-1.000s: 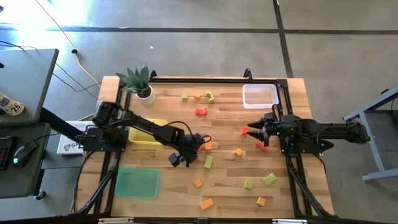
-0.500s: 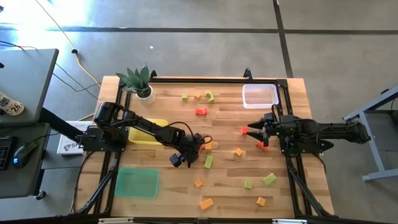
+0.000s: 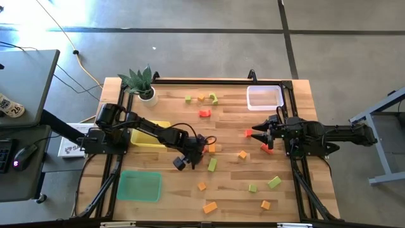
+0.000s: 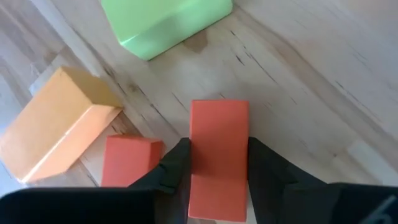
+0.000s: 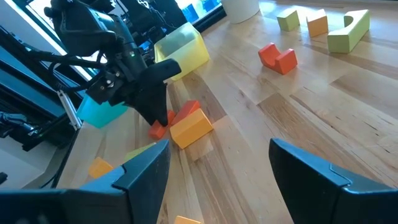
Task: Sort & place blocks by color
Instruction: Put the orange block into the yellow bin
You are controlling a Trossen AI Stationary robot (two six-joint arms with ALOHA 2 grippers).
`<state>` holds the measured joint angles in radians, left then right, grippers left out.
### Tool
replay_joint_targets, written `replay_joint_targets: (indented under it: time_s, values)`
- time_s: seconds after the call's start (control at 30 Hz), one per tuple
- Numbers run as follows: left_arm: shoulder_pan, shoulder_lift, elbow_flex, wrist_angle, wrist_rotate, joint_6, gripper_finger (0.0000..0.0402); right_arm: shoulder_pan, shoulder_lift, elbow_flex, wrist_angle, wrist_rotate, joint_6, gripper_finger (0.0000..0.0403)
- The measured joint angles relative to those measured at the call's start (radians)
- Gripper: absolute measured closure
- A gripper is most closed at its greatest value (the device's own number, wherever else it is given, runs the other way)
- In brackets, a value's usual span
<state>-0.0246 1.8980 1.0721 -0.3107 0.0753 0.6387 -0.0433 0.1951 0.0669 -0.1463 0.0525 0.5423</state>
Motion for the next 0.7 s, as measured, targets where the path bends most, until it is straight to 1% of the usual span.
replay_joint_targets:
  time_s: [0.2, 0.33, 0.5, 0.7]
  values:
    - [-0.002, -0.016, -0.004, -0.013, -0.001, -0.108, 0.0310, 0.000, 0.000, 0.000, 0.000, 0.000, 0.000, 0.0144]
    - [-0.002, -0.050, -0.006, -0.030, 0.002, -0.174, 0.0310, 0.000, 0.000, 0.000, 0.000, 0.000, 0.000, 0.0144]
    - [-0.002, -0.118, -0.005, -0.083, 0.001, -0.239, 0.0310, 0.000, 0.001, 0.000, 0.000, 0.000, 0.000, 0.0144]
    - [-0.002, -0.244, -0.004, -0.188, -0.017, -0.346, 0.0309, 0.000, 0.001, 0.000, 0.000, 0.000, 0.000, 0.0144]
